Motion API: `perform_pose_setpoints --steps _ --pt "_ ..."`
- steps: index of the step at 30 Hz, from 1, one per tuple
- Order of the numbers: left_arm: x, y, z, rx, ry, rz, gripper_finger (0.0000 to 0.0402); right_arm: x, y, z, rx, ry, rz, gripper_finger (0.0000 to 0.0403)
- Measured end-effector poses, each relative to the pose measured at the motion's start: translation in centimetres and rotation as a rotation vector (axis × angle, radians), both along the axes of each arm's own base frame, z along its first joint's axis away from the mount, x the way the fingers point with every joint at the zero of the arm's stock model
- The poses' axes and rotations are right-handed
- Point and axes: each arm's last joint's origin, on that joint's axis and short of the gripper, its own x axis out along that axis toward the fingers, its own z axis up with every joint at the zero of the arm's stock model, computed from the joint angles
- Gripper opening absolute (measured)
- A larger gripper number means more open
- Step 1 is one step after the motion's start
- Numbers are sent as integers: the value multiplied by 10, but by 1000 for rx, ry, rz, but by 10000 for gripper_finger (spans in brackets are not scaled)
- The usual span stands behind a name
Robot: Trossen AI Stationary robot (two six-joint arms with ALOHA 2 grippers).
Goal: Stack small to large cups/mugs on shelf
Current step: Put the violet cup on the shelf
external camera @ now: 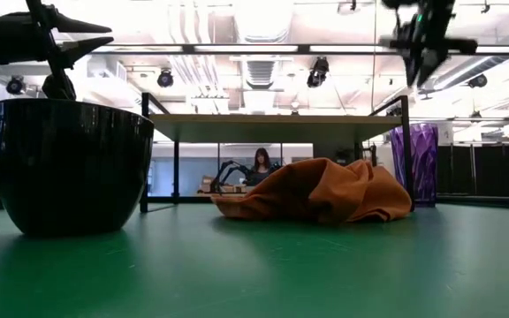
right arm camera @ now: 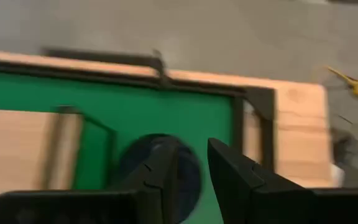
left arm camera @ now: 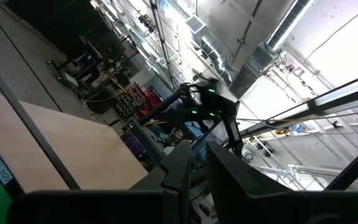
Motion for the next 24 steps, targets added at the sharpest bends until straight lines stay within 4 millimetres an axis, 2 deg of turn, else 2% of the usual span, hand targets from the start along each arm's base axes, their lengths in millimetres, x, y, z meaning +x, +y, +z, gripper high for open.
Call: perform_pose_setpoints --steps 3,8,15,24 --pt "1 0 -1 3 11 0 37 2 -15 -14 77 91 20 84" --pt "5 -1 -4 17 52 1 37 6 -17 -23 171 127 72 84" --pt "6 -1 -5 89 115 68 37 3 -1 -10 109 51 54 84" --pt "2 1 -2 79 76 79 37 -14 18 1 85 32 54 84"
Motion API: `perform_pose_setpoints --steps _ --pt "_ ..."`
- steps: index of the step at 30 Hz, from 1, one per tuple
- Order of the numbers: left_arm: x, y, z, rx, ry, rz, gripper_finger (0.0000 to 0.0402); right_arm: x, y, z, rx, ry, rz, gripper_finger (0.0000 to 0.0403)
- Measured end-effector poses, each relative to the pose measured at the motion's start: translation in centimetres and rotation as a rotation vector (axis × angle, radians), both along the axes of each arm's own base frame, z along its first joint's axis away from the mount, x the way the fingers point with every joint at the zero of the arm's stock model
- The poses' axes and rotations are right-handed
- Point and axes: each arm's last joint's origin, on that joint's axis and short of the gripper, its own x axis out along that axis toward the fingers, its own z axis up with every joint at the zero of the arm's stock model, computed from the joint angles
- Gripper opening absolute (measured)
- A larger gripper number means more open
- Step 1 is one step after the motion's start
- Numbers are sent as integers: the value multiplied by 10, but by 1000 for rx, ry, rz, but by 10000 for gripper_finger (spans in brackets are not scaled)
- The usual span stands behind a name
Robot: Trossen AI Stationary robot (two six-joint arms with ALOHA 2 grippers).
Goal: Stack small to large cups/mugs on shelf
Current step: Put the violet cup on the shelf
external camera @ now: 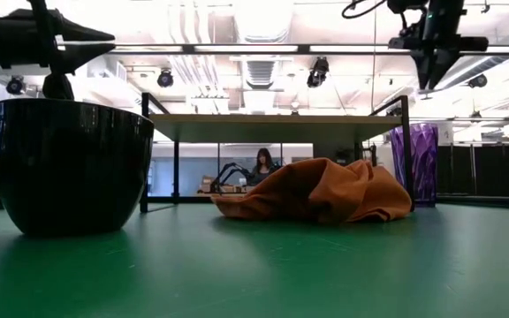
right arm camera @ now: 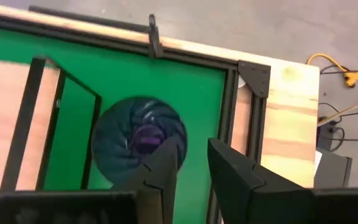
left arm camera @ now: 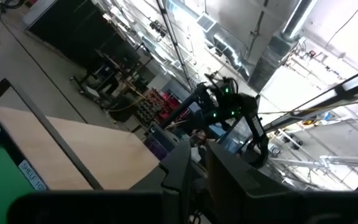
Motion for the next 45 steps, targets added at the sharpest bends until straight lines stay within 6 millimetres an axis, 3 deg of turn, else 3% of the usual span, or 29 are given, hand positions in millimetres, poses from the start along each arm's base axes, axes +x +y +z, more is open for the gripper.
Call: perform_pose_setpoints --steps 9,23,45 --pt "-1 0 1 -2 -8 0 37 3 0 -13 117 5 9 84" --pt "-1 0 1 -9 -12 -3 37 17 -35 -45 224 128 35 84" --pt "0 0 -1 -4 4 -3 37 28 -53 -73 302 194 41 84"
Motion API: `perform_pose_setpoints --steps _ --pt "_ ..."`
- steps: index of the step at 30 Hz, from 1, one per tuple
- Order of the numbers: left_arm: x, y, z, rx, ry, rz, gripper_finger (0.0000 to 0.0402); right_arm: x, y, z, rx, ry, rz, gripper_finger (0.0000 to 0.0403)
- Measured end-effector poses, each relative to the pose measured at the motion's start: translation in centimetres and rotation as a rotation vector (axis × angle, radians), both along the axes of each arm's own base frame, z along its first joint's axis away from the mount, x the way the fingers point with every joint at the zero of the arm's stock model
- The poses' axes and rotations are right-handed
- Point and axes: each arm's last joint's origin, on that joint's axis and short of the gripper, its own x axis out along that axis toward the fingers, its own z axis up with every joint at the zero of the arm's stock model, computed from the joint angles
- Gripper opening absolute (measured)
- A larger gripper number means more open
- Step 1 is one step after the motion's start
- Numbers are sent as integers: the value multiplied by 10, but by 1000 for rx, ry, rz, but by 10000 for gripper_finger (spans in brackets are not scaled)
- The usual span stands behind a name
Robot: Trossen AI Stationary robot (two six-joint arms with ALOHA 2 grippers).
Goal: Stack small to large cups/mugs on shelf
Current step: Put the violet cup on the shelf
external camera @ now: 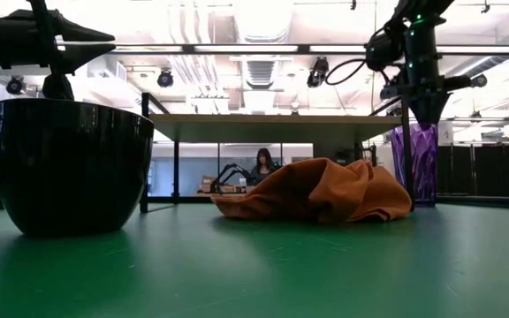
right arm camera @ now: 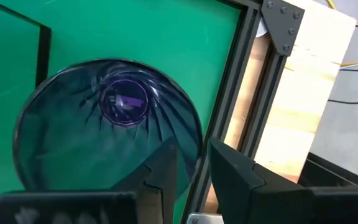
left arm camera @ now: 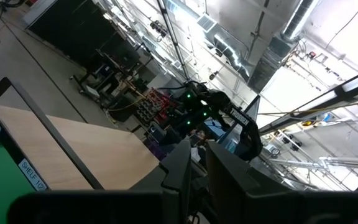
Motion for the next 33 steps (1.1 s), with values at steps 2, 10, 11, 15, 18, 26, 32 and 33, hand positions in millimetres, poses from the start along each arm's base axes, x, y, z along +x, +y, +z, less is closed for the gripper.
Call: perform_pose_setpoints --steps 2,10,11,15,18,26,32,33 --pt "0 0 0 0 -1 0 37 1 -1 -6 7 5 -2 84" --pt "0 0 0 0 -1 0 37 2 -2 -15 5 4 1 84" --pt "0 0 0 0 -1 0 37 2 -2 -15 5 5 2 83" --pt "0 0 0 3 1 2 37 2 -2 -15 9 10 26 59" --pt "0 0 0 2 4 6 37 2 -2 -16 10 12 41 26" --pt "0 0 0 2 6 10 37 0 1 -13 28 7 59 14" --pt "0 0 0 -2 7 21 37 -10 16 26 76 71 106 10" --pt "0 1 0 -3 7 26 37 -11 20 34 73 72 113 10"
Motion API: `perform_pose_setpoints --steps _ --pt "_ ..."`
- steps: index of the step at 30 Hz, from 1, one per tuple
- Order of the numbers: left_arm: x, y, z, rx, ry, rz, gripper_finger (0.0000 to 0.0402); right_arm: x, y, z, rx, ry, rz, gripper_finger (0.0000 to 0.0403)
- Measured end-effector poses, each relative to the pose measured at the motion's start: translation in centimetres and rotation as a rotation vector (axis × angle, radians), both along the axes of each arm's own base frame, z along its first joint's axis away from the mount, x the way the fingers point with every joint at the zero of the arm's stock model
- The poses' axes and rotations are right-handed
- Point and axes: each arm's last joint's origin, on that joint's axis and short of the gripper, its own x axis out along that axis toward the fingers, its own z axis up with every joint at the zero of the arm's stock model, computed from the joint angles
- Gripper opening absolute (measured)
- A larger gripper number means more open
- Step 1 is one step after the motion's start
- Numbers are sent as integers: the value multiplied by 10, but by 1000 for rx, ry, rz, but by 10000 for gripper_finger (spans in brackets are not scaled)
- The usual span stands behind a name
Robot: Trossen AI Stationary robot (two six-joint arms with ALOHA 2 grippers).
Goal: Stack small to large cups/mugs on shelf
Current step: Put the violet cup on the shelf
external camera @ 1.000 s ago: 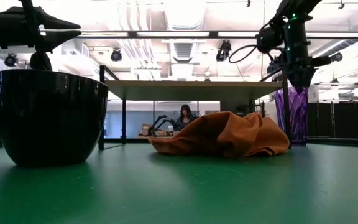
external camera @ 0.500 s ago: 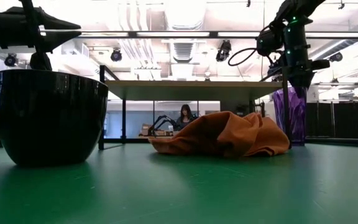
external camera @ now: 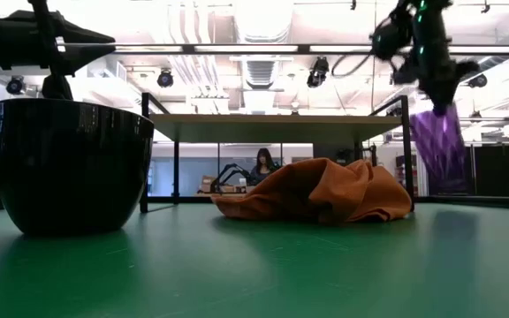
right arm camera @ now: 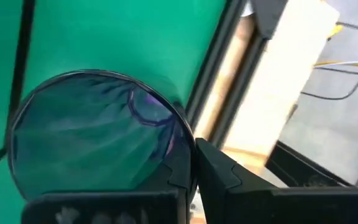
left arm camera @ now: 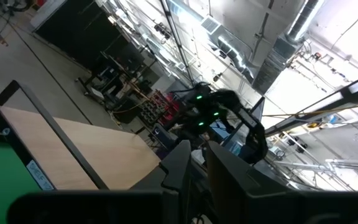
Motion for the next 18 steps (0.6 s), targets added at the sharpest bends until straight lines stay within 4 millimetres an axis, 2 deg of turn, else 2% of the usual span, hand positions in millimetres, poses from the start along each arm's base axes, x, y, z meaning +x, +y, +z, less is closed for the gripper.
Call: perform_pose_setpoints --steps 2,5,10,14,18 --pt "0 0 0 -4 2 13 37 1 6 15 -22 -62 19 10" --pt "0 0 0 -6 2 18 37 3 16 40 -29 -242 19 10" --pt "0 0 0 -7 2 19 37 6 34 61 -69 -339 47 10" --pt "0 0 0 -8 2 18 37 0 44 72 -232 -269 23 10" --pt "0 0 0 -8 2 18 37 -6 45 79 -403 -168 -25 10"
